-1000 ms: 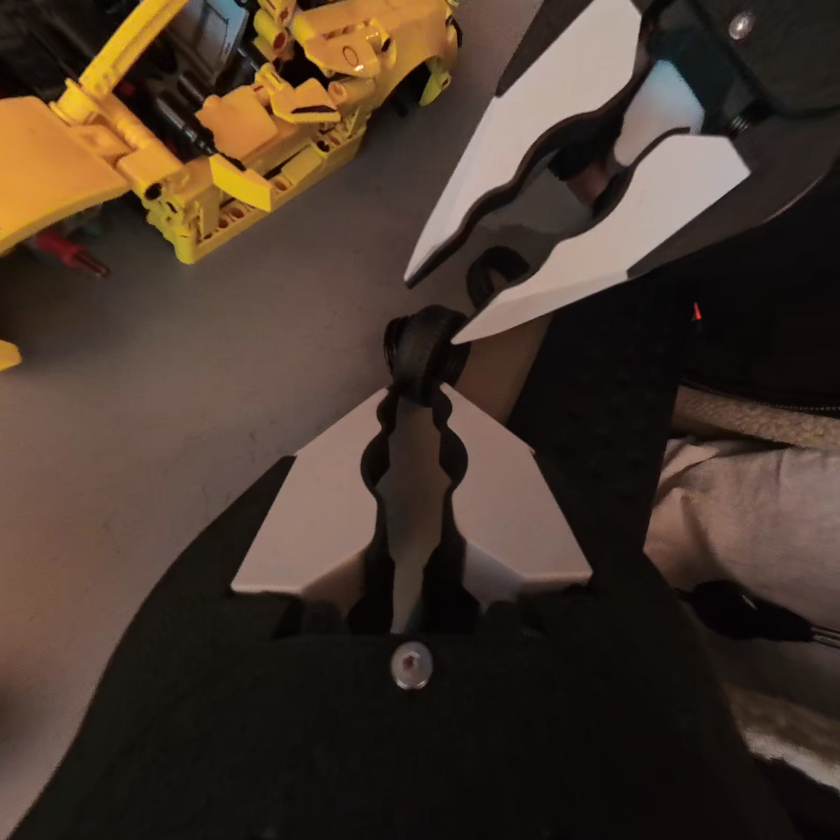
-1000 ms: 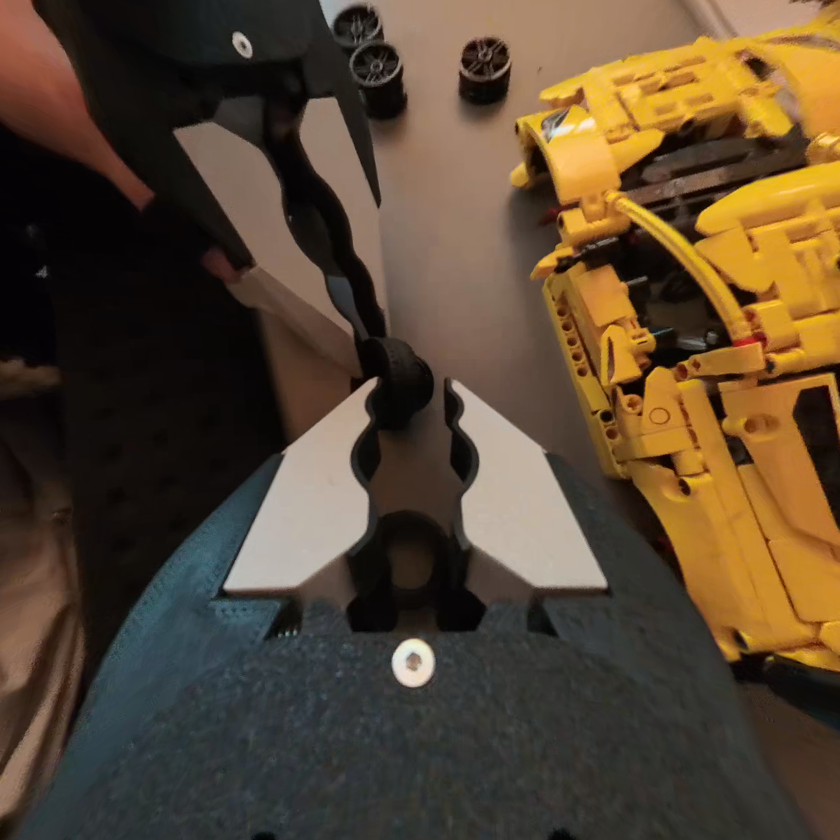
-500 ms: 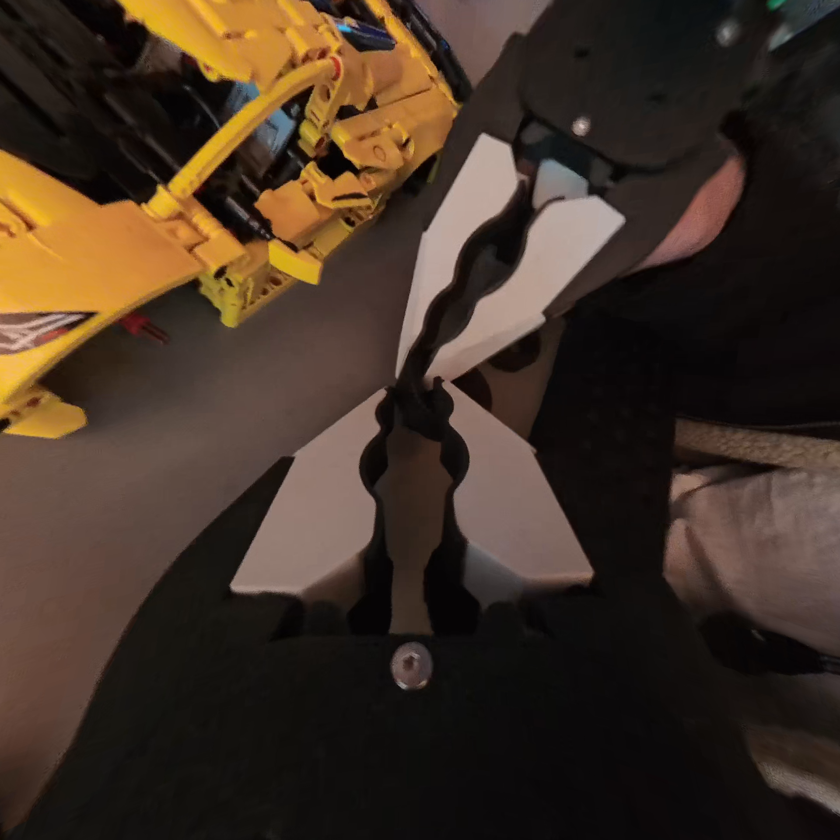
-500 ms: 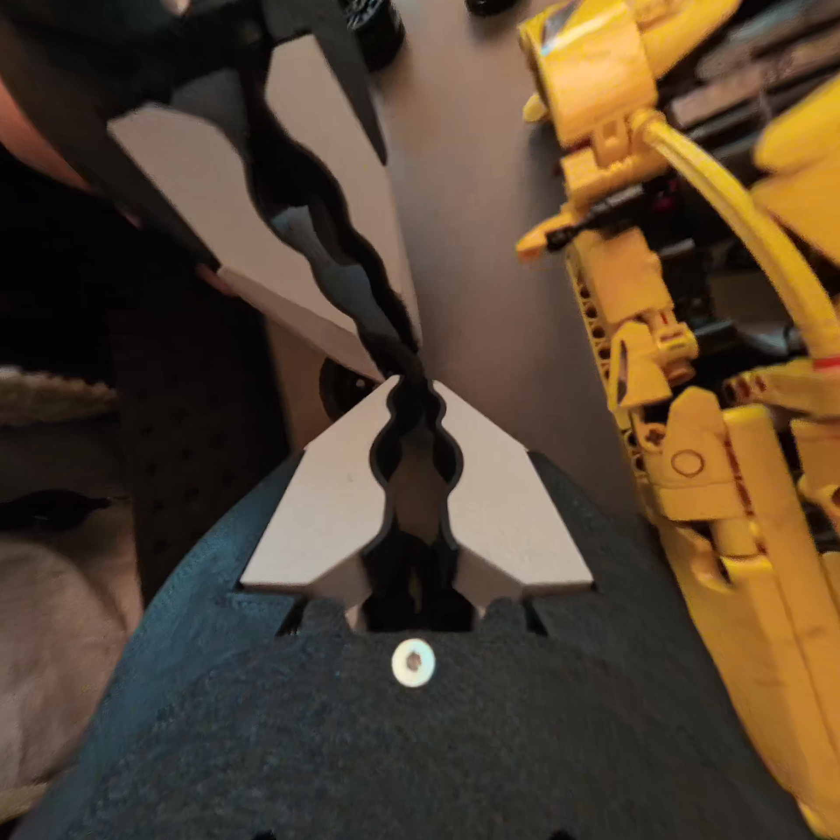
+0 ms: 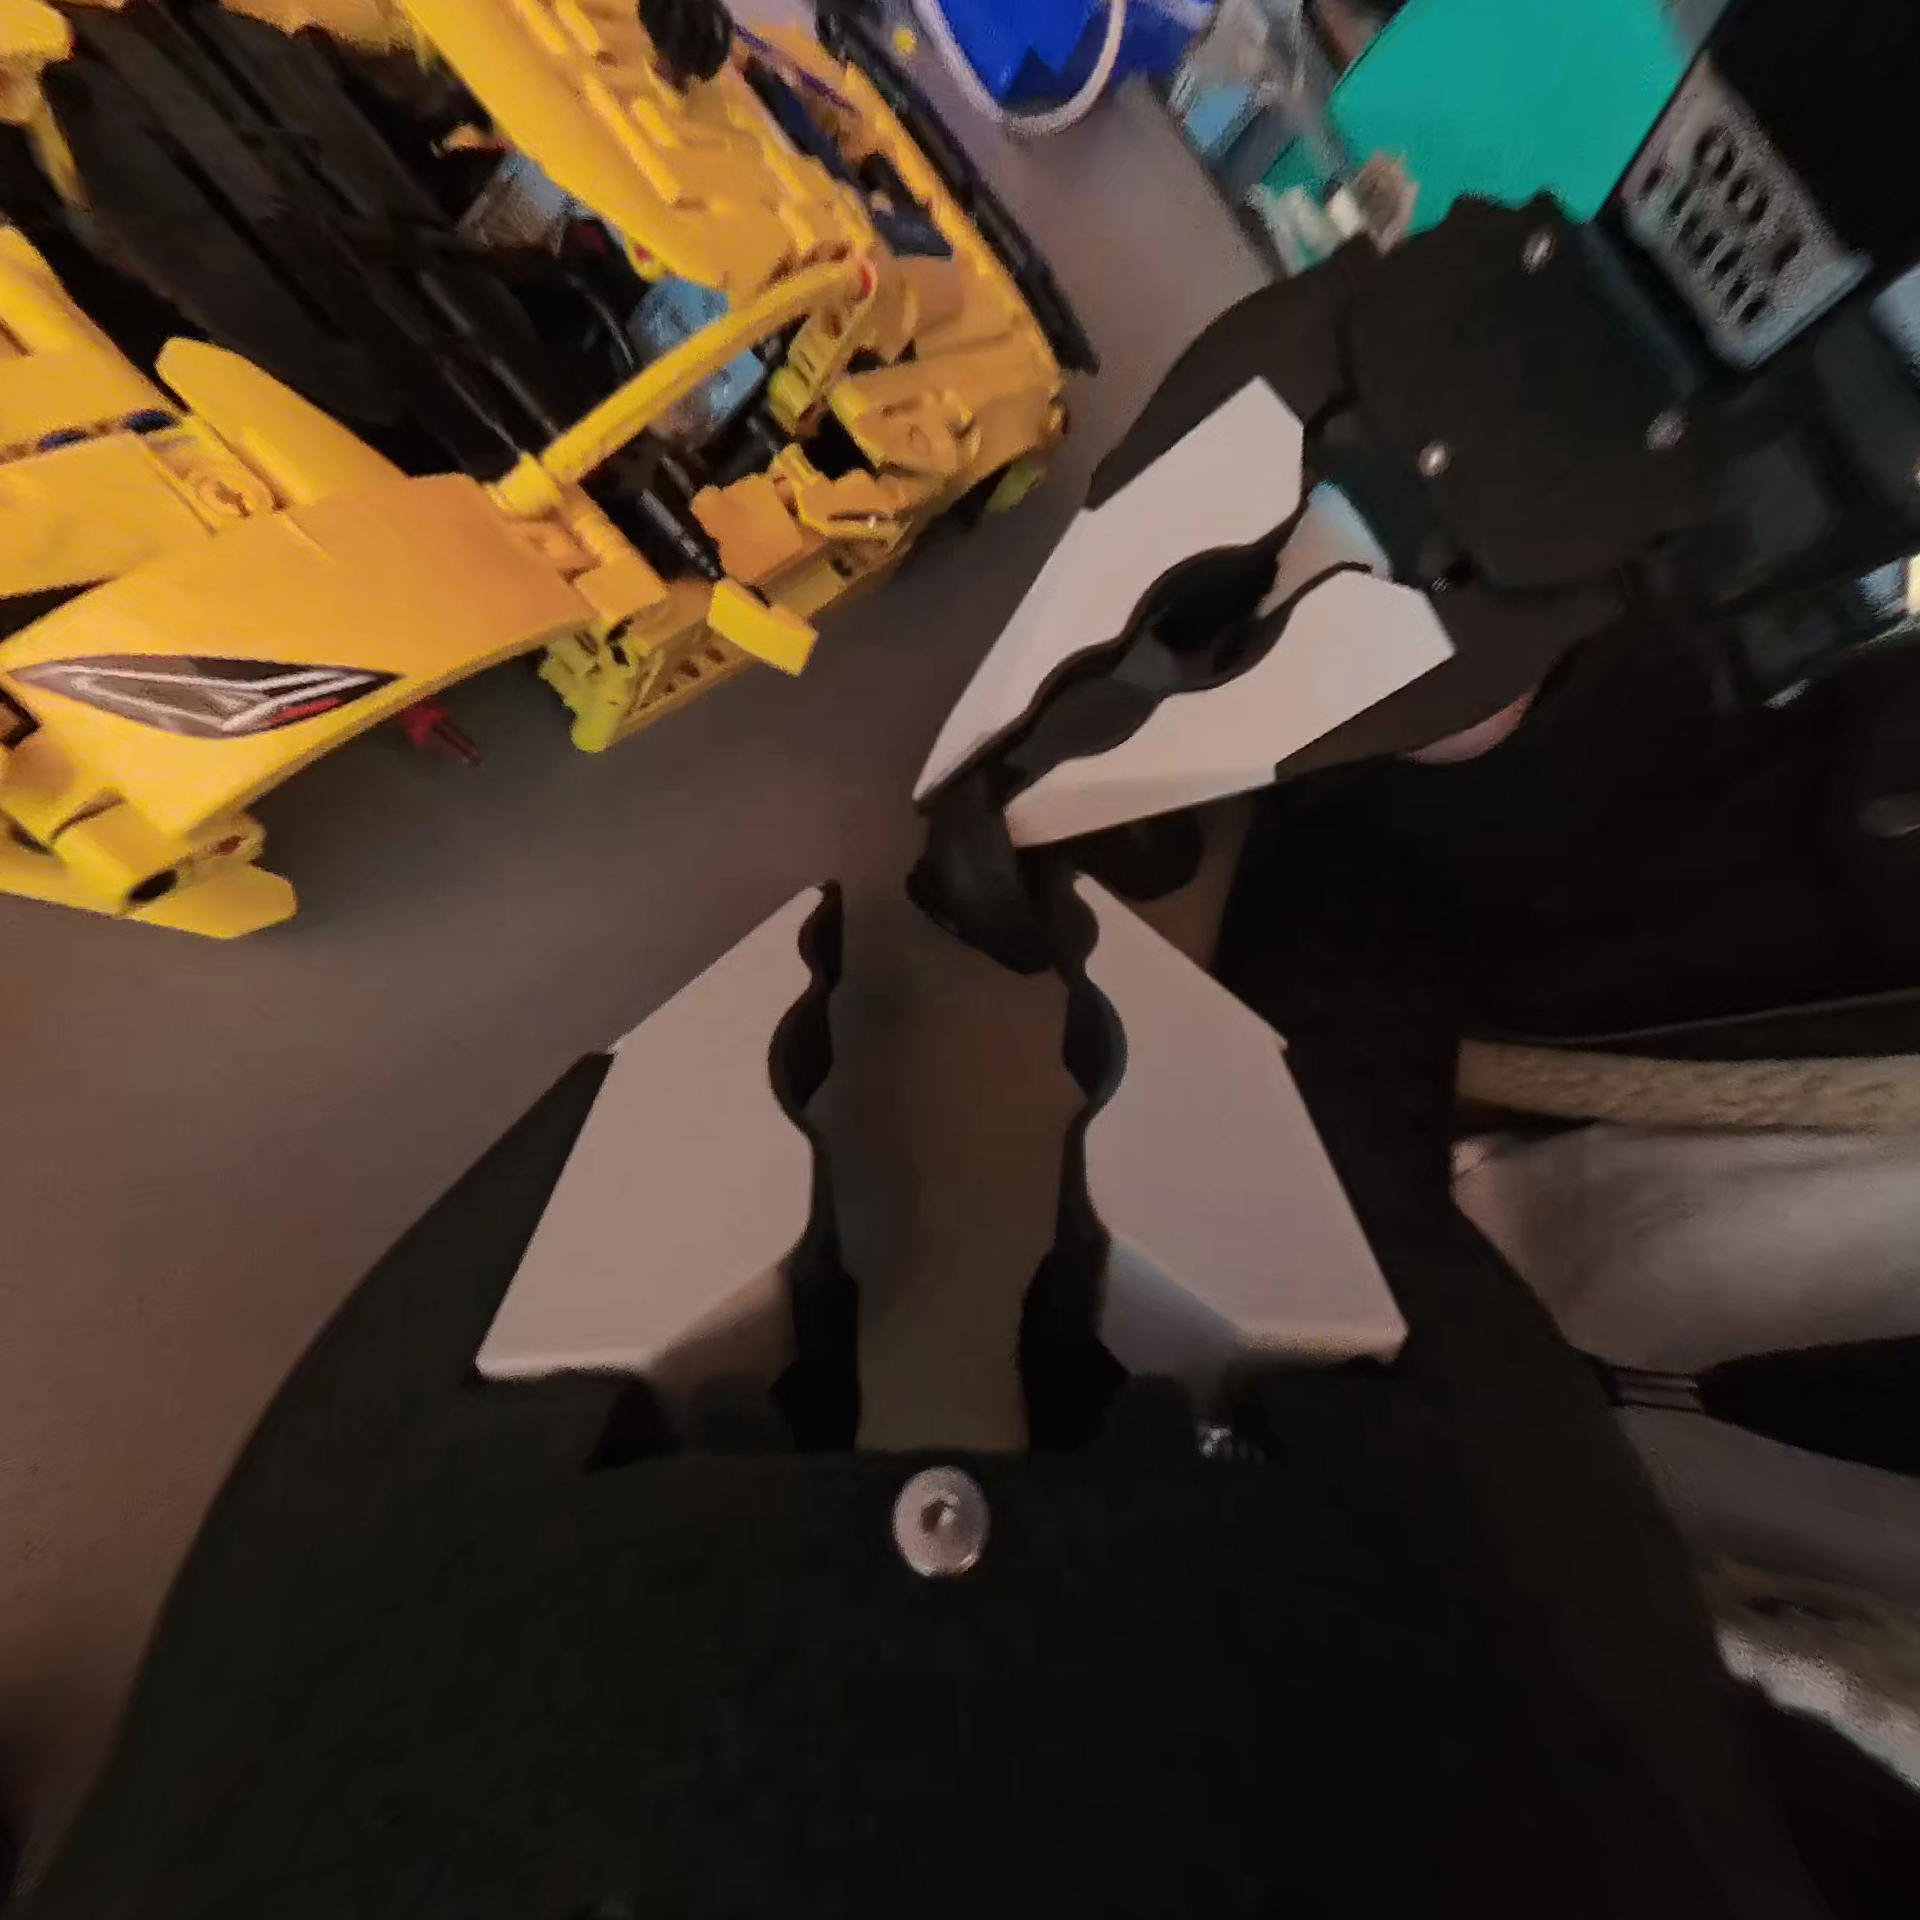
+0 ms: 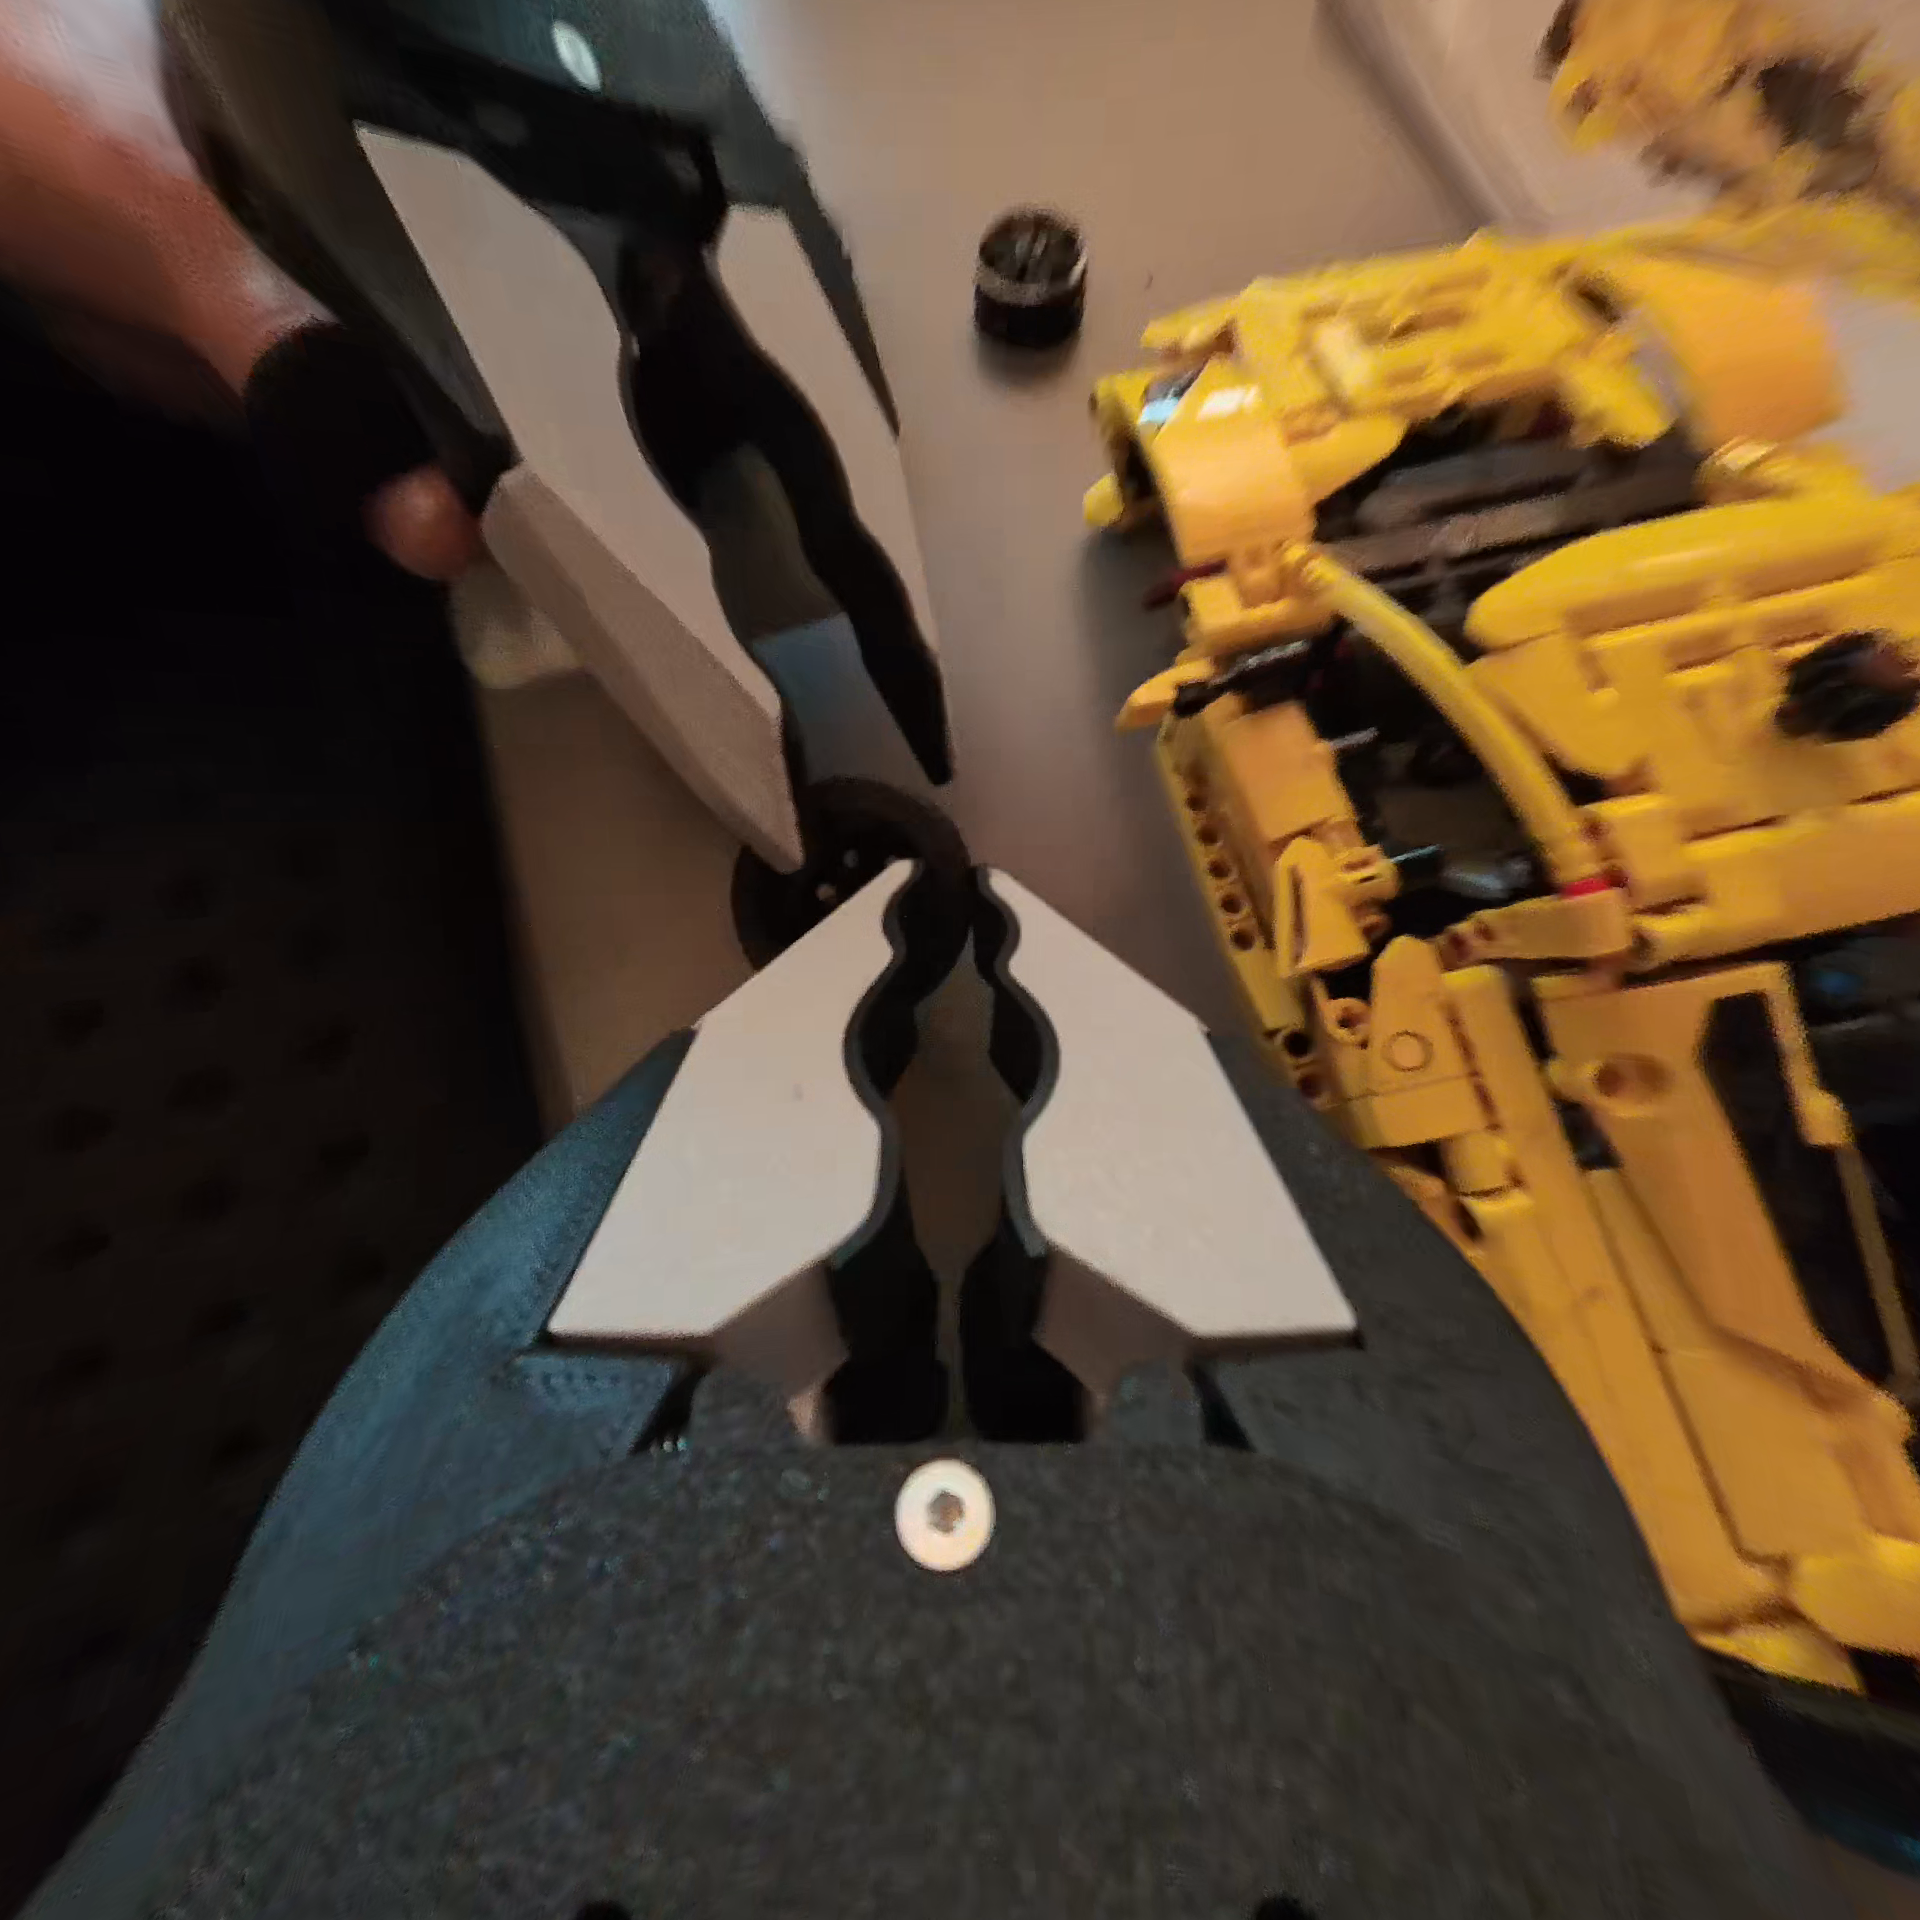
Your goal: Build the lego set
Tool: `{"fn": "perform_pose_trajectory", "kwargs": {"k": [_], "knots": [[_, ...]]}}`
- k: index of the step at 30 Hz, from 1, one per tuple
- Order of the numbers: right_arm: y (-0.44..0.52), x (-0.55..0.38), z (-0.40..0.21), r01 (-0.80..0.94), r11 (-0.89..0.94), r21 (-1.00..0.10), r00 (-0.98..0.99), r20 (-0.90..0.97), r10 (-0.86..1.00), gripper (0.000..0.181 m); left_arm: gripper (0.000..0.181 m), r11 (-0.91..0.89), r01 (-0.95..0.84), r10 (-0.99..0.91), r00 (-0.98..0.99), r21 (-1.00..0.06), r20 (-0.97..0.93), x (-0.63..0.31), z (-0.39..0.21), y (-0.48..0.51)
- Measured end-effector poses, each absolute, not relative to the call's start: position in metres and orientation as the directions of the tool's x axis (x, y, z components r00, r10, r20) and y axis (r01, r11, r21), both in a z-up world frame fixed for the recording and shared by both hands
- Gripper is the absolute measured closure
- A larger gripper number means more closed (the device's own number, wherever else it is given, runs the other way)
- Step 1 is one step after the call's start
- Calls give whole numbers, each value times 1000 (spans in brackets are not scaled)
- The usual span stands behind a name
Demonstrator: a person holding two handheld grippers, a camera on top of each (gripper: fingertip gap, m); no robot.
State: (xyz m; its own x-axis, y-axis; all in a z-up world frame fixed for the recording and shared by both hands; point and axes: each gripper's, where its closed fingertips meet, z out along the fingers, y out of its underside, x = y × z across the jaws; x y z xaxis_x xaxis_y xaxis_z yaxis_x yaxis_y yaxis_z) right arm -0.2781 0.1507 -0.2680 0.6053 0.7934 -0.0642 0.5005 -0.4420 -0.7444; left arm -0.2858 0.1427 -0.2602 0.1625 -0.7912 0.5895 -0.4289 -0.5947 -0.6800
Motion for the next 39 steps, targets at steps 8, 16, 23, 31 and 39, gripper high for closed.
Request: {"fn": "perform_pose_trajectory", "kwargs": {"k": [8, 16, 23, 31, 39], "knots": [[160, -278, -230, 497, -226, -838, 618, 159, 770, 174, 150, -673, -349, -695, -2, -652, 719, -271, -235, 129], [155, -280, -212, 356, -184, -916, 591, 68, 804, 161, 154, -491, -306, -856, -4, -816, 517, -269, -223, 127], [125, -284, -223, 331, -298, -895, 405, -150, 902, 157, 155, -187, -387, -974, -50, -903, 223, -271, -231, 107], [123, -283, -219, 345, -303, -889, 416, -144, 898, 161, 155, -210, -360, -964, -81, -909, 254, -271, -226, 104], [104, -285, -213, 262, -439, -859, 256, -376, 890, 163, 151, -194, -327, -942, -201, -925, 269, -273, -216, 83]]}}
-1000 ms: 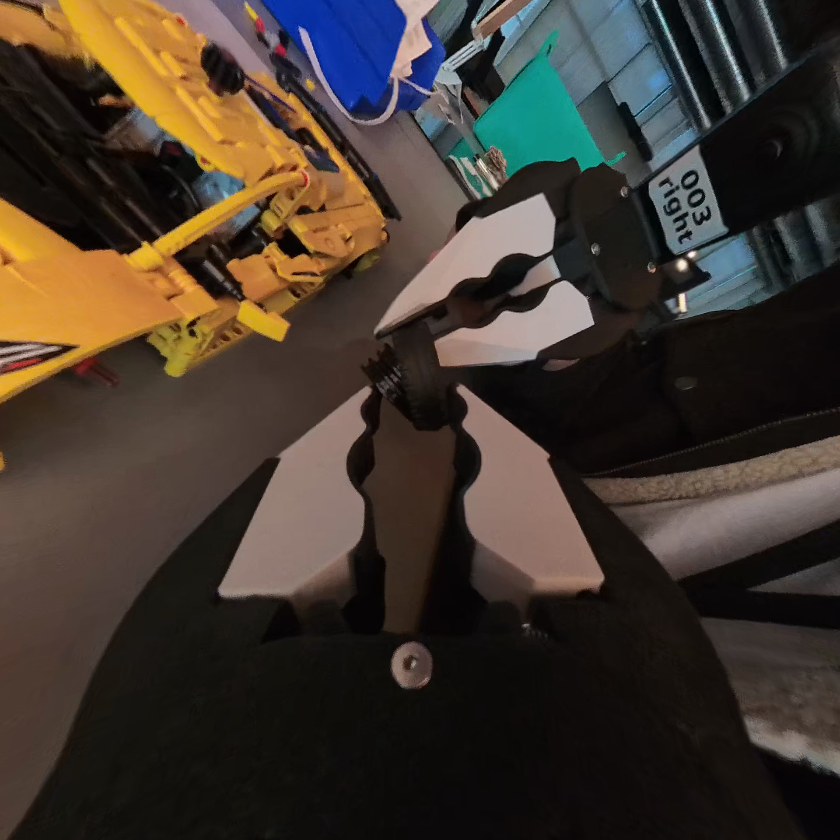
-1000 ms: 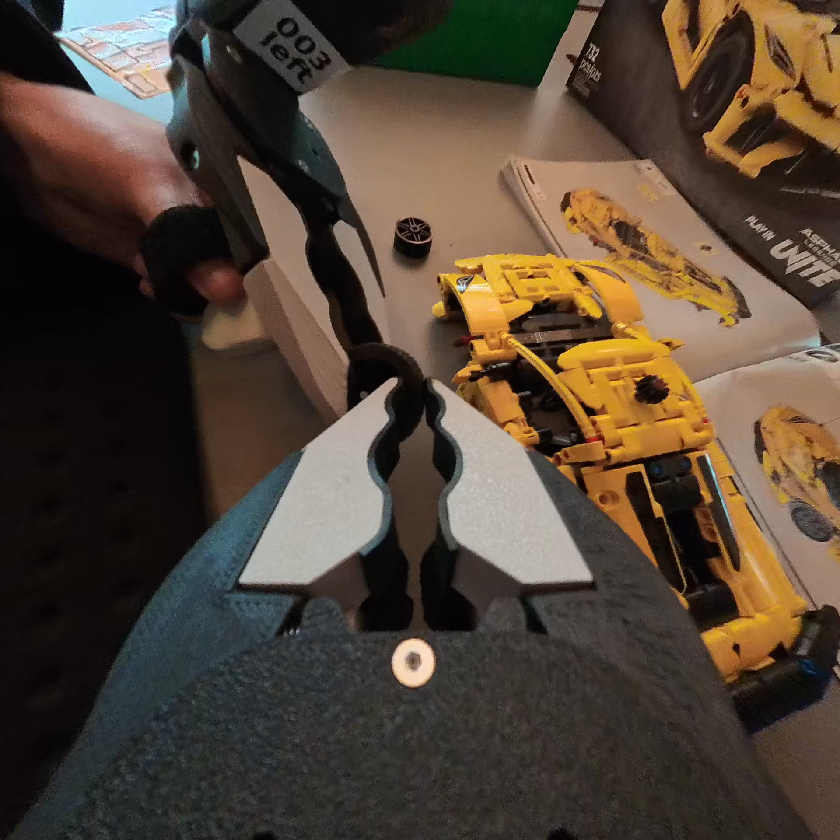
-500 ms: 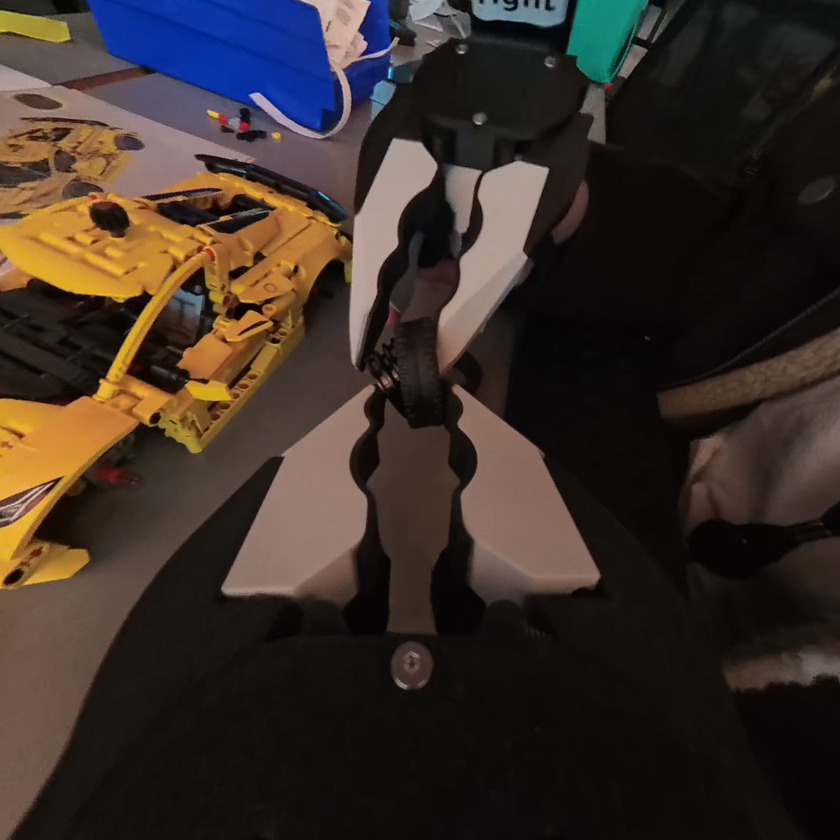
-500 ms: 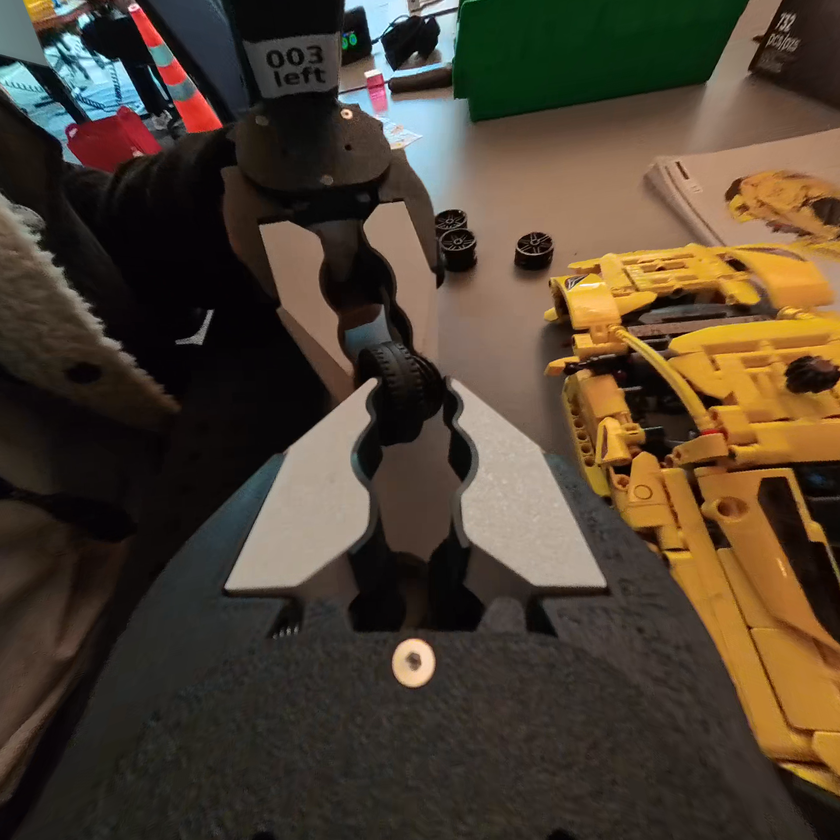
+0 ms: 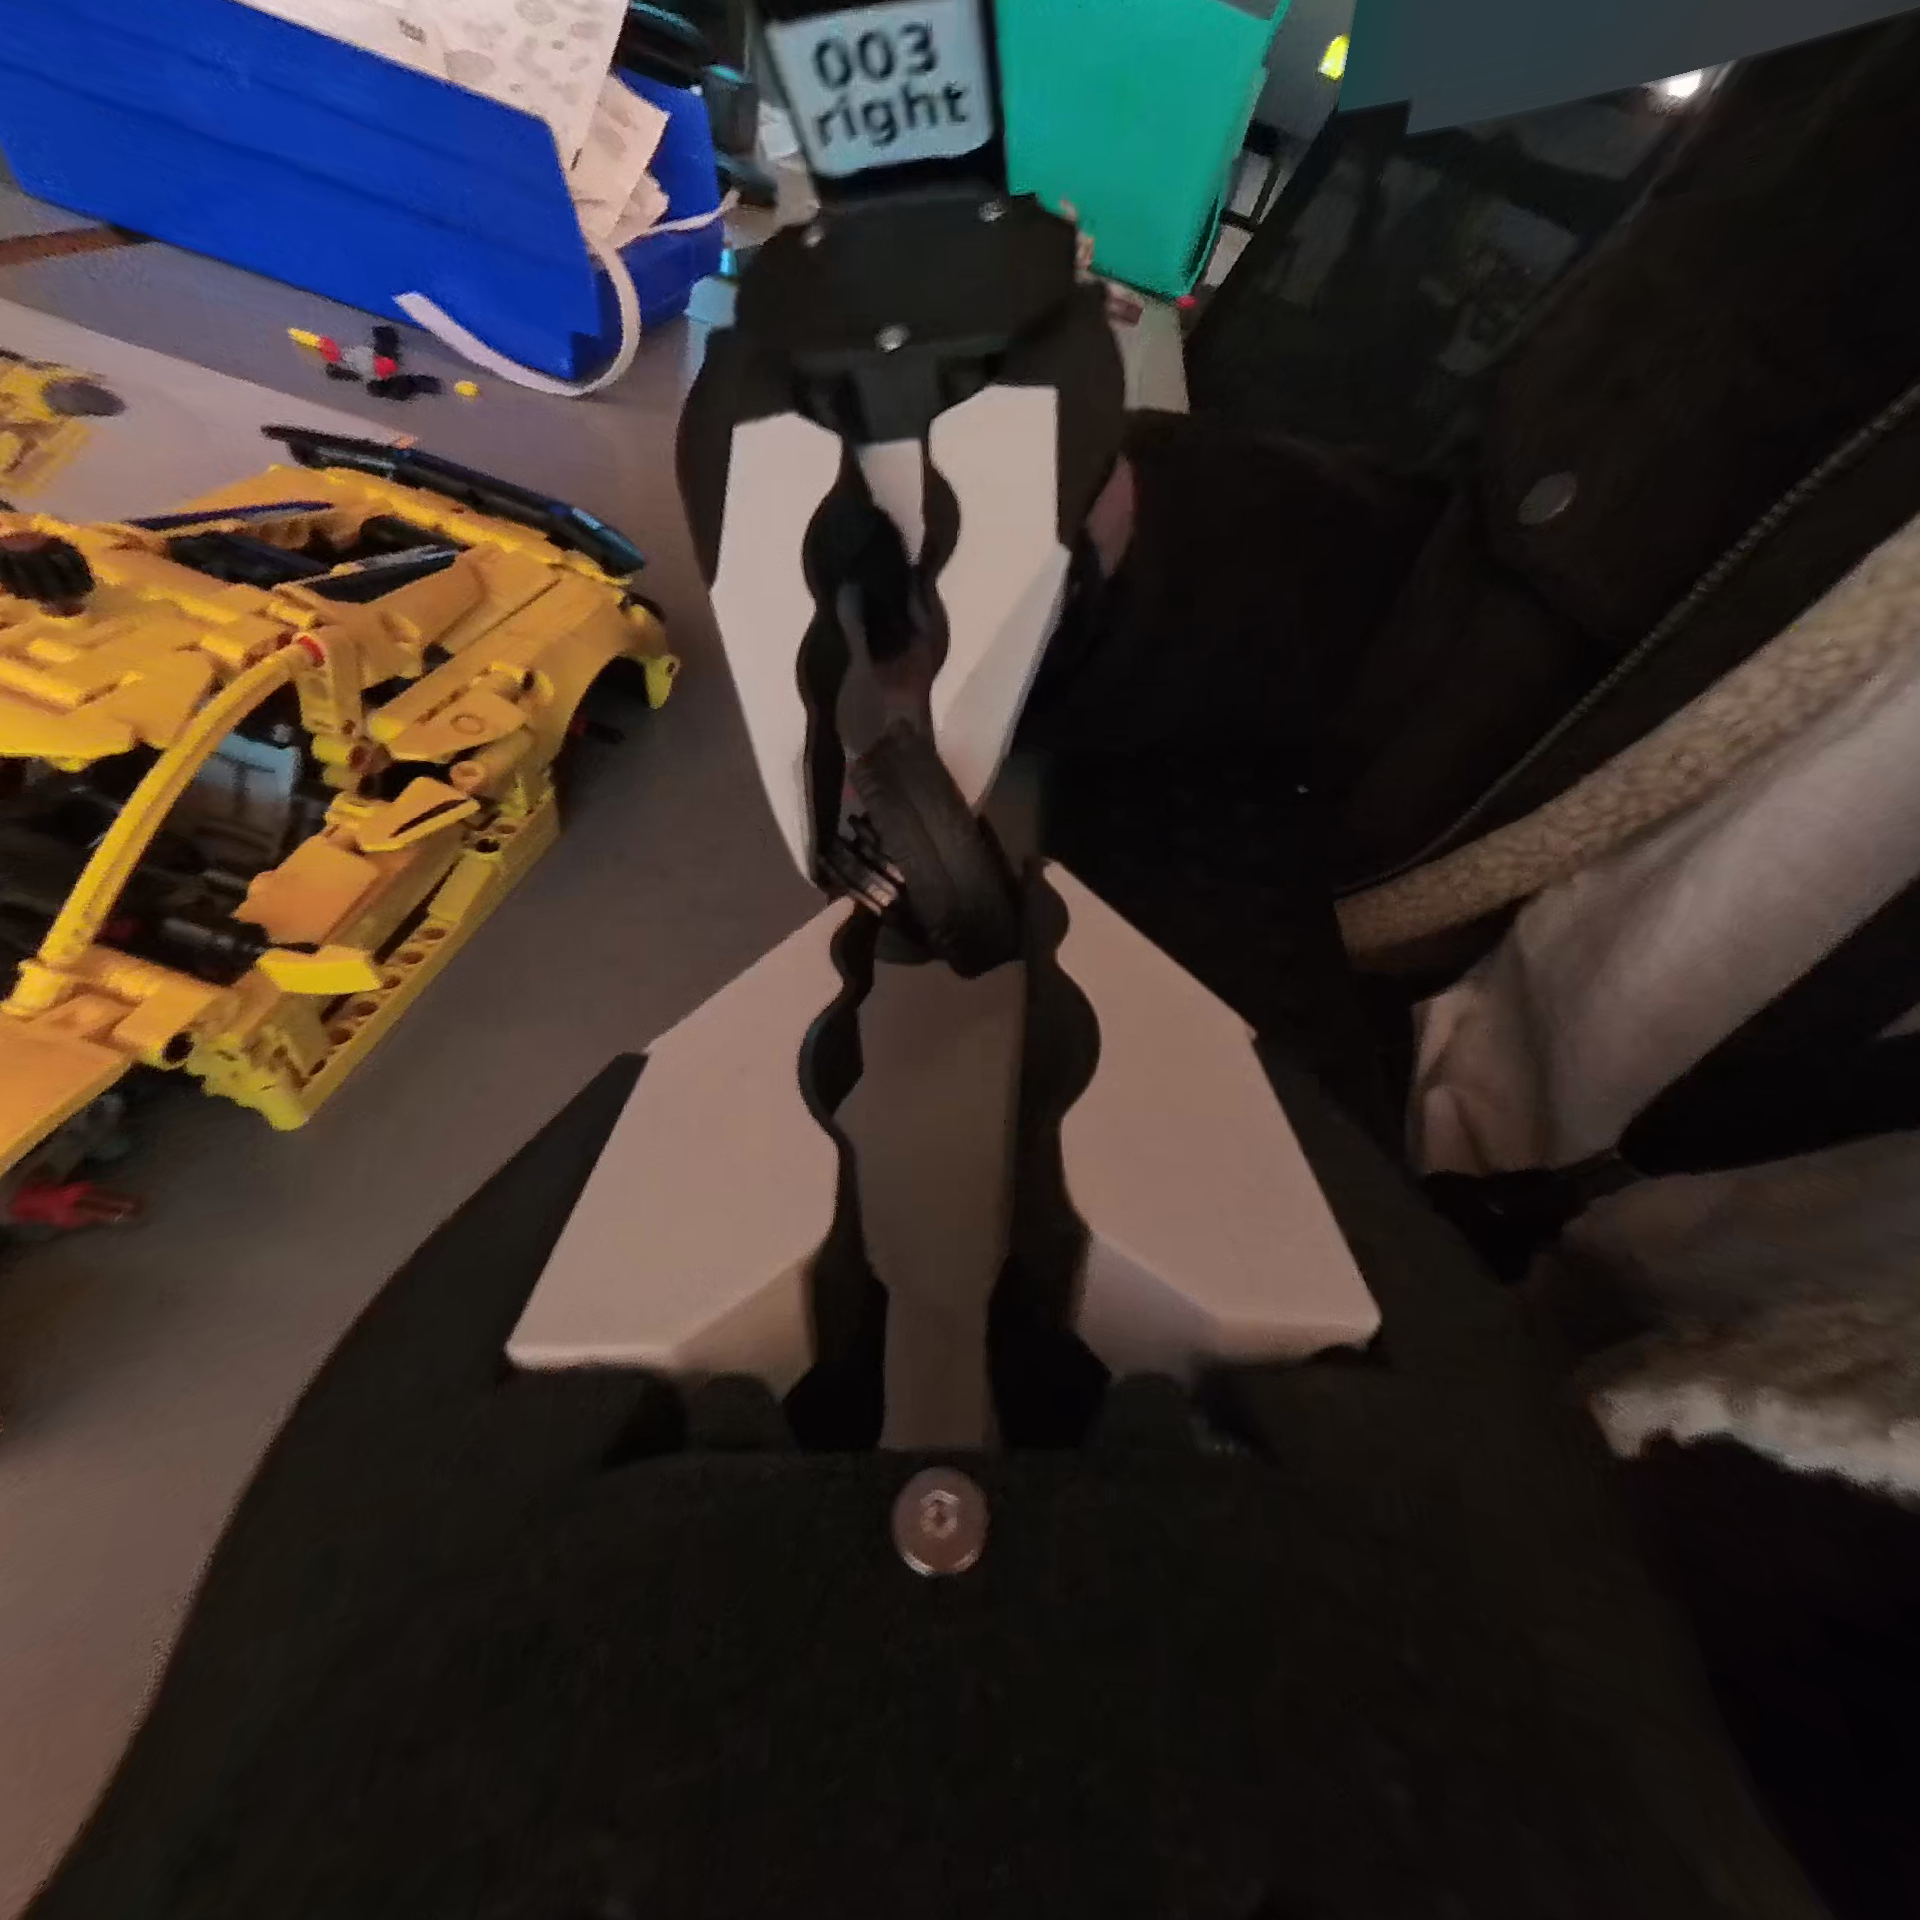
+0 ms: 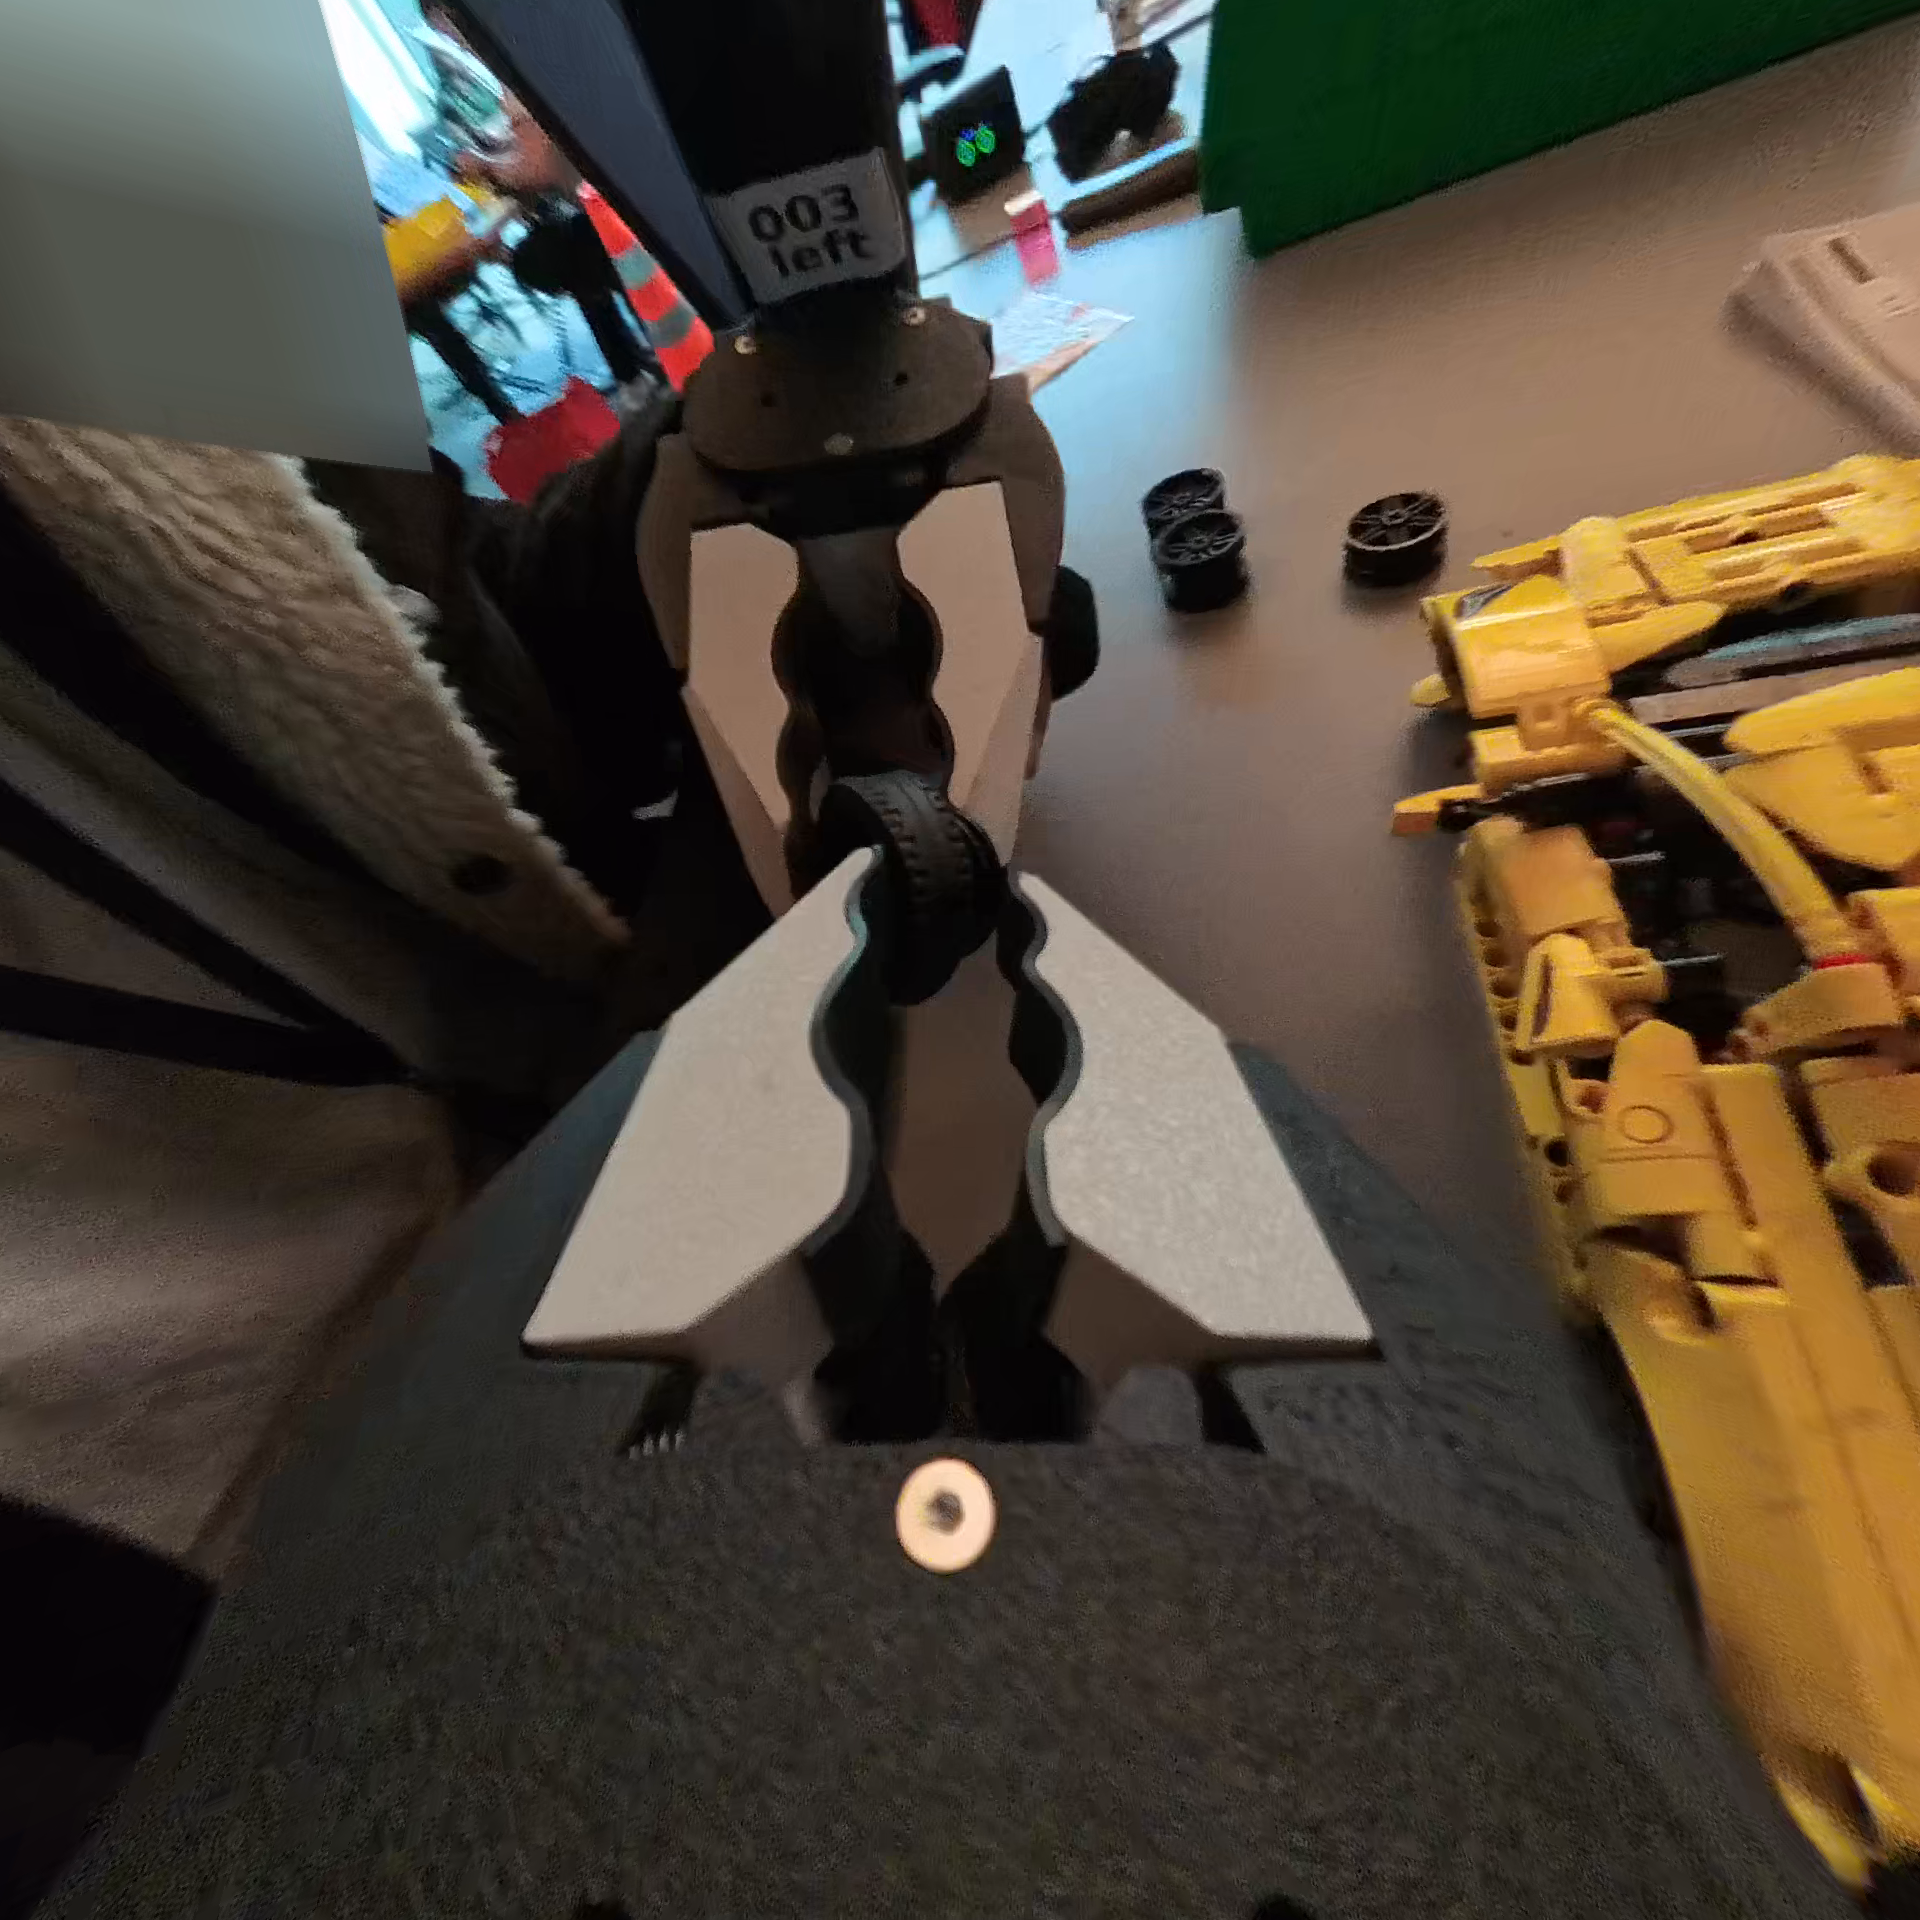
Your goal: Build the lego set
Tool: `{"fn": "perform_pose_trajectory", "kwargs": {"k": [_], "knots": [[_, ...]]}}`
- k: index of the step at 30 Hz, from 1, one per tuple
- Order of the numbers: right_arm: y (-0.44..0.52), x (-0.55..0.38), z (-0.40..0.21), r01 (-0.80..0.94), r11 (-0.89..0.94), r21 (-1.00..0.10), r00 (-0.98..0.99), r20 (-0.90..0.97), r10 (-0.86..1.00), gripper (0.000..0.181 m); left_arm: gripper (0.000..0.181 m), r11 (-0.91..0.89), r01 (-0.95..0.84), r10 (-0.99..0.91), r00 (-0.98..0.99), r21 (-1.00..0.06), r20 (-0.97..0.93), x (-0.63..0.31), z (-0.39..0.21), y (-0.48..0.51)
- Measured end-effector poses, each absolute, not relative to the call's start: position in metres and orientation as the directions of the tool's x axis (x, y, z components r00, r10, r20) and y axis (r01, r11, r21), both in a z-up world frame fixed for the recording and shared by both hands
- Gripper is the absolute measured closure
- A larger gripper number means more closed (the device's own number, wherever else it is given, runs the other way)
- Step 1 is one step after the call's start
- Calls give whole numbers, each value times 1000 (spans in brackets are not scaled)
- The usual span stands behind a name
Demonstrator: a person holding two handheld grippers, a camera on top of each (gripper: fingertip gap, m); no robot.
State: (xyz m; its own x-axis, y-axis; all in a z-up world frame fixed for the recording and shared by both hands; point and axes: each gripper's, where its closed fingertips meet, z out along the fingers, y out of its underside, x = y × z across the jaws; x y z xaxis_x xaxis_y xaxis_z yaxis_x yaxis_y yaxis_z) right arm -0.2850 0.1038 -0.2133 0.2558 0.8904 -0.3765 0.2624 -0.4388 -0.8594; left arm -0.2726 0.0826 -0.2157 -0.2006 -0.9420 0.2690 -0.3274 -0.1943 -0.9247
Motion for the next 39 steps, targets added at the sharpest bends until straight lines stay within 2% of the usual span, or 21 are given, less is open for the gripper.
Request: {"fn": "perform_pose_trajectory", "kwargs": {"k": [5, 6, 8, 10, 13, 15, 18, 21, 24, 27, 34, 39], "knots": [[101, -286, -208, 209, -510, -834, 186, -478, 859, 163, 150, -233, -300, -921, -238, -925, 309, -274, -207, 78], [108, -286, -212, 214, -497, -841, 241, -447, 861, 163, 150, -244, -310, -929, -196, -919, 313, -273, -211, 84], [126, -285, -221, 266, -401, -877, 392, -282, 876, 162, 154, -310, -352, -931, -76, -883, 357, -272, -224, 104], [141, -282, -216, 291, -317, -903, 500, -139, 855, 163, 156, -353, -311, -930, 7, -883, 369, -269, -223, 118], [151, -277, -211, 392, -142, -909, 567, 117, 816, 162, 161, -434, -244, -900, 90, -867, 426, -264, -219, 132], [151, -274, -208, 345, -174, -922, 583, 65, 810, 162, 161, -445, -213, -895, 80, -870, 438, -260, -216, 132], [146, -274, -208, 273, -248, -930, 552, -60, 832, 160, 161, -355, -239, -935, 74, -904, 347, -260, -217, 128], [145, -273, -212, 317, -193, -929, 524, 3, 851, 154, 161, -261, -294, -965, 87, -919, 247, -261, -221, 126], [130, -276, -208, 313, -120, -942, 430, 28, 903, 155, 161, -186, -311, -982, 20, -932, 189, -261, -219, 113], [118, -275, -210, 323, -142, -936, 352, -20, 936, 155, 160, -82, -332, -995, -25, -940, 95, -260, -220, 103], [115, -273, -213, 345, -184, -921, 357, -52, 933, 158, 161, -145, -332, -984, -49, -932, 170, -259, -222, 100], [103, -272, -213, 326, -250, -912, 282, -158, 946, 159, 161, -131, -338, -975, -124, -932, 182, -260, -221, 86]]}}
